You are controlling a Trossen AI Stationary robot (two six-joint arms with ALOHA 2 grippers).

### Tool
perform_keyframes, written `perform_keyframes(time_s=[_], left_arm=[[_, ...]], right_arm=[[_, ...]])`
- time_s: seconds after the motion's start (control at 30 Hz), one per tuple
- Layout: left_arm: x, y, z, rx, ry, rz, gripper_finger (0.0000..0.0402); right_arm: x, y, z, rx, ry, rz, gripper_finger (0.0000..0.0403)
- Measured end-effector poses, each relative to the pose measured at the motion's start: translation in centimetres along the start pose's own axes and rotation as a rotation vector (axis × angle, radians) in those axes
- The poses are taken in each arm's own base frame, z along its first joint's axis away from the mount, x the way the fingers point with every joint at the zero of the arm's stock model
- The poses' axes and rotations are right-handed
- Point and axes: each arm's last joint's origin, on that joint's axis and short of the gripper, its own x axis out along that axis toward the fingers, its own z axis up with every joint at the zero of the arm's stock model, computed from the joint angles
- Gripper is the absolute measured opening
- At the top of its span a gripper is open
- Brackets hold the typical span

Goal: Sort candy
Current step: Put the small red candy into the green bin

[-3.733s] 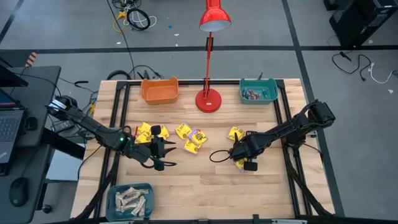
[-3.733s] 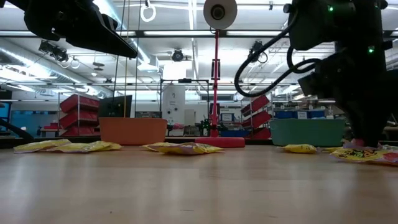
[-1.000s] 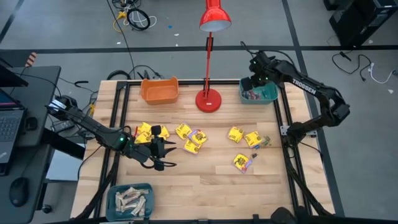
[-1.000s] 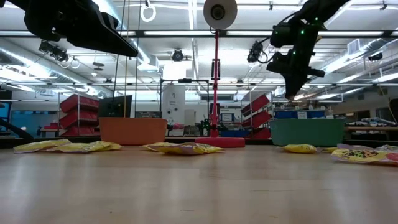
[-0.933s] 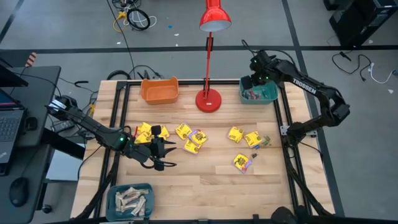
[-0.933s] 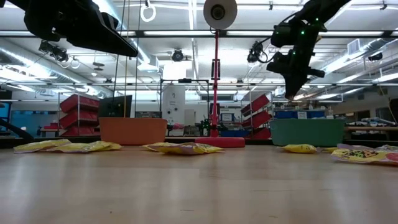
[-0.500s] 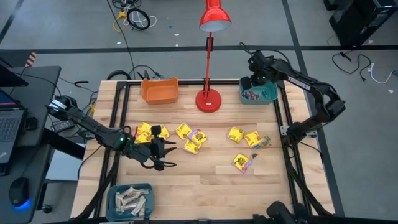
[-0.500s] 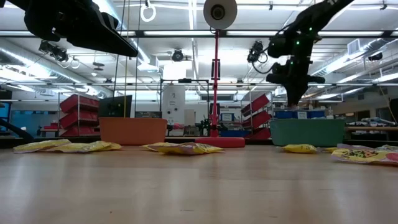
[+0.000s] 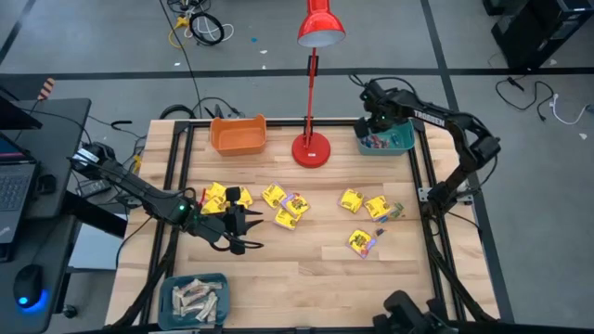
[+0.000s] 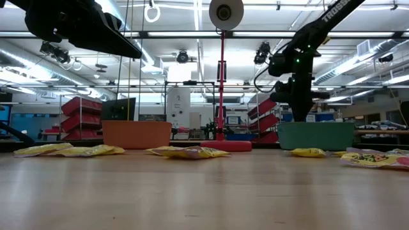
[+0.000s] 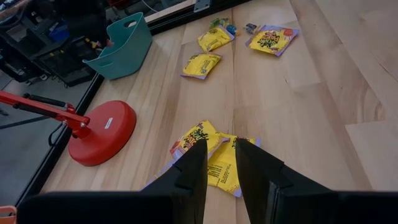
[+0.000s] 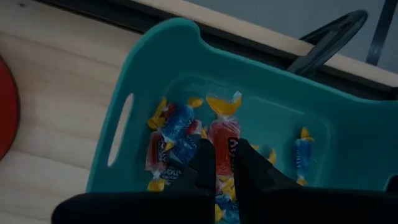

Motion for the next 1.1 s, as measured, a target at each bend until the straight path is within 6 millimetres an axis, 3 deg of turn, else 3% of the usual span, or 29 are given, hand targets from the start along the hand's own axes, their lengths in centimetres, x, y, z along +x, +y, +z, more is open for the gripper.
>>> perform_keyframes(time_s=[0.3, 0.87, 1.1], left_arm=[[0.0, 0.0, 0.0, -0.003, 0.001, 0.000, 0.0088], [0.0, 0.0, 0.0, -0.003, 0.001, 0.000, 0.0088], [0.0, 0.0, 0.0, -0.003, 0.002, 0.000, 0.0088]], right_arm=[[1.5, 0.0, 0.2, 0.004, 0.040, -0.024, 0.0020], [1.8, 0.0, 0.2, -0.001, 0.048, -0.026, 0.0022], [1.8, 0.0, 0.2, 0.004, 0.048, -0.025, 0.0058]])
